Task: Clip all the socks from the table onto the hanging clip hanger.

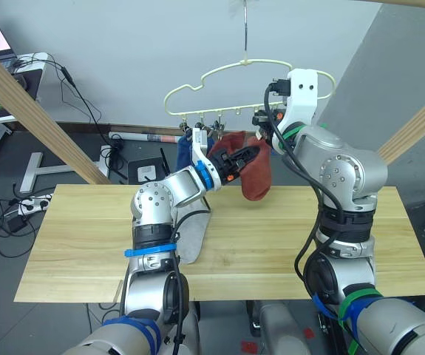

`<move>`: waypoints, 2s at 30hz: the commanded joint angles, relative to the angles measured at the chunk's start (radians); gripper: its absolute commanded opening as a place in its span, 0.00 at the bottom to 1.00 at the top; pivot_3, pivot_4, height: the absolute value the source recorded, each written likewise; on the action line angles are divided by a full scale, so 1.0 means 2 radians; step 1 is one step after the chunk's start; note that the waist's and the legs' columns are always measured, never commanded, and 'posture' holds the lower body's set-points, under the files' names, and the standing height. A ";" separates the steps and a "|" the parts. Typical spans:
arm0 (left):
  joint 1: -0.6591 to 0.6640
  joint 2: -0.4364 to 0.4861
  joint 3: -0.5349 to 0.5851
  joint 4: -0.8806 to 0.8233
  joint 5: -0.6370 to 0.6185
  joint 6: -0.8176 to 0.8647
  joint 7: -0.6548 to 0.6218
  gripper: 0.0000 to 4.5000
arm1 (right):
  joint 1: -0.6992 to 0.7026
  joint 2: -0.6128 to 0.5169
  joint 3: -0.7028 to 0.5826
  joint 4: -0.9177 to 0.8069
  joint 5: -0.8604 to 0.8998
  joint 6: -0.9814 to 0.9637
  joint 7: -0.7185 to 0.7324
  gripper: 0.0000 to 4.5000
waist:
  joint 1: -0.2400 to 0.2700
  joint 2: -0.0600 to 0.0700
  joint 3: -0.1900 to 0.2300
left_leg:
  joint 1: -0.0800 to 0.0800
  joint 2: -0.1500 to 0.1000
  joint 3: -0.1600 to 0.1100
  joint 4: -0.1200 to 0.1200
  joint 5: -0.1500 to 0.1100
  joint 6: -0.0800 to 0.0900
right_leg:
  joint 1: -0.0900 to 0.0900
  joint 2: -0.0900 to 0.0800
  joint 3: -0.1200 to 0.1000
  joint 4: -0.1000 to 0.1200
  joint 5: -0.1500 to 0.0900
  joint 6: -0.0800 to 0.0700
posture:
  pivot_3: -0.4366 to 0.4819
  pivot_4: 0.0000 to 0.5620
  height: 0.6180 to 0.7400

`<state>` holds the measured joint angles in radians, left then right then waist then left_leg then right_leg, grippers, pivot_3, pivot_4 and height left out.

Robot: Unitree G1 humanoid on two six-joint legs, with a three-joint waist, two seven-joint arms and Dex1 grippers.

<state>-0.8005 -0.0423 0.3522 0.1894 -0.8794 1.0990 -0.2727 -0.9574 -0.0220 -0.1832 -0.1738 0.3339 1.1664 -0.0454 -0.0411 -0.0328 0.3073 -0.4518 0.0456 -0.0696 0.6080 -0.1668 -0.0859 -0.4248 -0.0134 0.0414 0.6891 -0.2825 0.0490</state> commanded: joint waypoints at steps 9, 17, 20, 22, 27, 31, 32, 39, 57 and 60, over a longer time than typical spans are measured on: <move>-0.016 0.002 -0.005 0.007 -0.010 -0.023 0.000 0.00 | -0.008 0.002 -0.009 -0.027 0.010 0.003 0.000 0.03 | 0.000 0.000 0.000 | 0.000 0.000 0.000 0.000 0.000 0.000 | 0.000 0.000 0.000 0.000 0.000 0.000 | 0.44 0.55 1.00; -0.017 0.008 -0.009 0.006 -0.009 -0.021 -0.006 0.00 | -0.008 0.002 -0.009 -0.028 0.009 0.010 0.001 0.62 | 0.000 0.000 0.000 | 0.000 0.000 0.000 0.000 0.000 0.000 | 0.000 0.000 0.000 0.000 0.000 0.000 | 0.45 0.56 1.00; -0.014 0.023 -0.030 -0.003 0.010 -0.028 -0.015 0.00 | -0.007 0.001 -0.008 -0.028 0.009 0.011 0.002 0.62 | 0.000 0.000 0.000 | 0.000 0.000 0.000 0.000 0.000 0.000 | 0.000 0.000 0.000 -0.001 0.000 0.000 | 0.45 0.56 1.00; -0.011 0.033 -0.042 -0.008 0.017 -0.031 -0.022 0.00 | -0.007 0.001 -0.008 -0.029 0.009 0.012 0.002 0.62 | 0.000 0.000 0.000 | 0.000 0.000 0.000 0.000 0.000 0.000 | 0.000 0.000 0.000 -0.001 0.000 0.000 | 0.45 0.56 1.00; 0.005 0.069 -0.068 -0.043 0.021 -0.023 -0.045 0.22 | -0.001 -0.001 -0.008 -0.040 0.011 0.023 0.004 0.62 | 0.000 0.000 0.000 | 0.000 0.000 0.000 -0.001 0.000 0.000 | 0.000 0.000 0.000 -0.001 0.000 0.000 | 0.46 0.56 1.00; 0.016 0.102 -0.094 -0.077 0.024 -0.015 -0.070 0.49 | 0.013 0.001 -0.009 -0.060 0.015 0.042 0.006 0.62 | 0.000 0.000 0.000 | 0.000 0.000 0.000 -0.001 0.000 0.000 | 0.000 0.000 0.000 -0.001 0.000 0.000 | 0.47 0.55 1.00; 0.018 0.107 -0.098 -0.084 0.024 -0.013 -0.074 0.56 | 0.016 0.002 -0.009 -0.066 0.016 0.046 0.007 0.62 | 0.000 0.000 0.000 | 0.000 0.000 0.000 -0.001 0.000 0.000 | 0.000 0.000 0.000 -0.001 0.000 0.000 | 0.47 0.55 1.00; 0.048 0.184 -0.146 -0.156 0.041 -0.032 -0.142 0.82 | 0.076 -0.001 0.001 -0.143 0.027 0.100 0.014 0.62 | 0.001 0.000 0.000 | 0.000 0.000 0.000 -0.002 0.000 0.000 | 0.000 0.000 0.000 -0.002 0.000 0.000 | 0.49 0.53 1.00; 0.025 0.335 -0.185 -0.157 0.155 -0.262 -0.363 0.82 | 0.190 -0.020 0.077 -0.250 -0.064 0.051 -0.050 0.62 | 0.004 0.000 0.000 | 0.000 0.000 0.000 -0.004 0.000 0.000 | 0.000 0.000 0.000 -0.004 0.000 0.000 | 0.50 0.47 1.00; 0.012 0.339 -0.186 -0.149 0.162 -0.277 -0.381 0.82 | 0.194 -0.006 0.088 -0.249 -0.075 0.037 -0.057 0.62 | 0.003 0.000 0.000 | 0.000 0.000 0.000 -0.004 0.000 0.000 | 0.000 0.000 0.000 -0.004 0.000 0.000 | 0.50 0.46 1.00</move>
<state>-0.7558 0.6262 -0.0311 -0.0924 -0.5629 0.5762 -1.0074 -0.5681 -0.0435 -0.0189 -0.6271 0.2003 1.2775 -0.1475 -0.0346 -0.0319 0.3078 -0.4518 0.0460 -0.0689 0.6008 -0.1668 -0.0860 -0.4248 -0.0138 0.0414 0.6809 -0.2827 0.0492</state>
